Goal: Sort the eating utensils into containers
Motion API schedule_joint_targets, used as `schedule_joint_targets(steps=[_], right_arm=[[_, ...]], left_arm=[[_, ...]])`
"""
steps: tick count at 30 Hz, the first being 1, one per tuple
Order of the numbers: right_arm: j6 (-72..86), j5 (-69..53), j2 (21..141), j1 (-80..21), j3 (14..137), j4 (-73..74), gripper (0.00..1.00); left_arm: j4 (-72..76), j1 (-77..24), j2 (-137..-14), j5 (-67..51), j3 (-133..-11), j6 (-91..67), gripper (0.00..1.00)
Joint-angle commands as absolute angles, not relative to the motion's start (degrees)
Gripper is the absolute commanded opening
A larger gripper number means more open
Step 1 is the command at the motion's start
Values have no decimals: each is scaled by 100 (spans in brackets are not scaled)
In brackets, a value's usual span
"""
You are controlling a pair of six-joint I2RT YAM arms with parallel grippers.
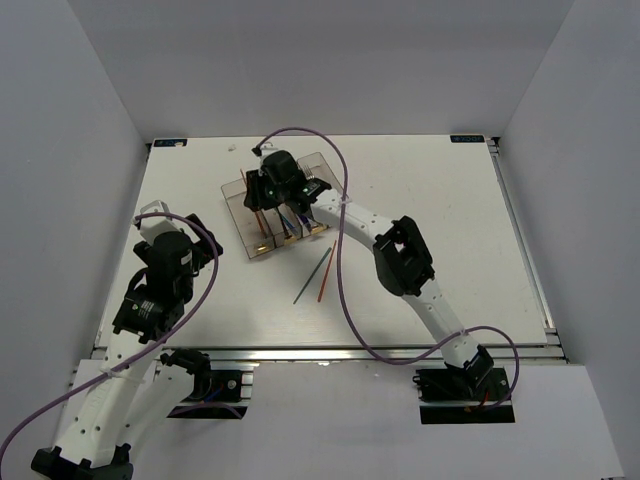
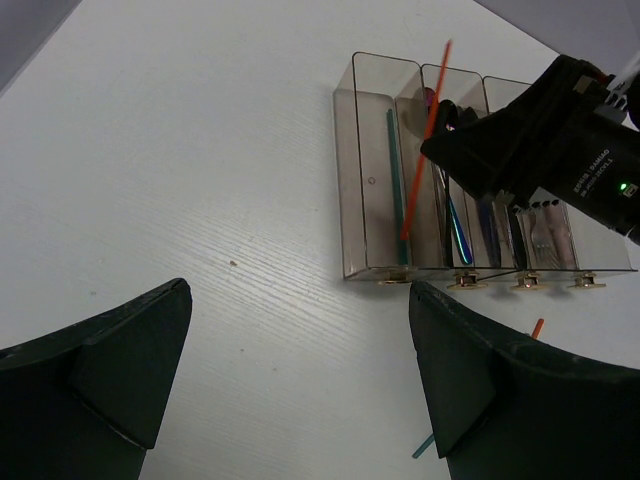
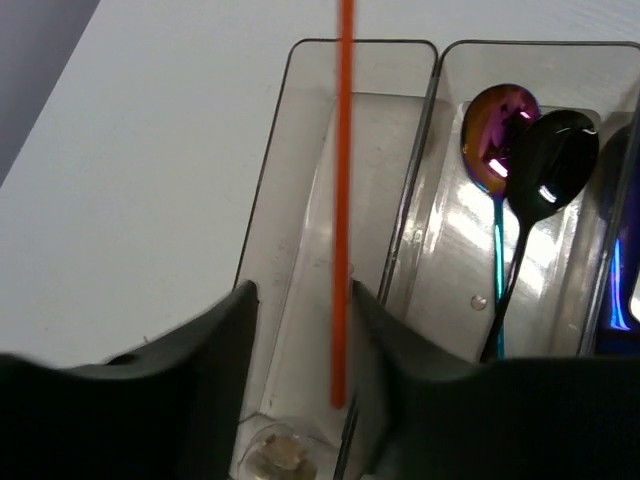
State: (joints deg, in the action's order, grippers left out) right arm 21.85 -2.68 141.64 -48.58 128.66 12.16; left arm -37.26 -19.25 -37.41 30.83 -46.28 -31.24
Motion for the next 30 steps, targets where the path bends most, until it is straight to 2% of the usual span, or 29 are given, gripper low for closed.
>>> schedule_joint_targets(steps=[1, 3, 5, 7, 9, 11, 12, 17, 20, 21, 23, 30], right_arm=[[2030, -440, 13380, -5027, 12588, 897, 53], [2048, -361, 13036, -5054, 12183, 861, 65], [2083, -125, 12570, -5071, 11937, 1001, 67], [2162, 209, 12141, -5106, 11743, 1484, 73], [2363, 972, 11832, -5141, 11210, 1931, 89], [2907, 2111, 11366, -5220, 10717, 2740, 89], [3240, 2388, 11025, -5256, 9983, 2855, 89], [4051, 2725, 10450, -5326, 8193, 2795, 89], [4410, 2777, 10608, -5370, 8016, 3137, 79], [4456, 2769, 10652, -5370, 7972, 3164, 72], [4552, 2733, 10775, -5370, 7867, 3085, 67], [4570, 2523, 11170, -5361, 8015, 2944, 58]], left_arm=[[-3612, -1925, -3691, 3024, -4579, -3067, 98], [-3604, -1925, -3700, 3006, -4588, -3059, 98], [-3604, -1925, -3718, 2988, -4579, -3050, 98], [-3604, -1925, -3744, 2988, -4597, -3050, 98], [-3612, -1925, -3735, 2988, -4588, -3050, 98], [-3604, -1925, -3700, 2997, -4588, -3050, 98], [-3595, -1925, -3674, 2980, -4579, -3050, 98], [-3551, -1925, -3700, 2909, -4570, -3015, 98], [-3551, -1925, -3744, 2865, -4579, -2997, 98], [-3551, -1934, -3744, 2874, -4579, -2997, 98], [-3542, -1925, -3727, 2857, -4570, -2997, 98], [-3551, -1934, -3683, 2813, -4570, -2997, 98]])
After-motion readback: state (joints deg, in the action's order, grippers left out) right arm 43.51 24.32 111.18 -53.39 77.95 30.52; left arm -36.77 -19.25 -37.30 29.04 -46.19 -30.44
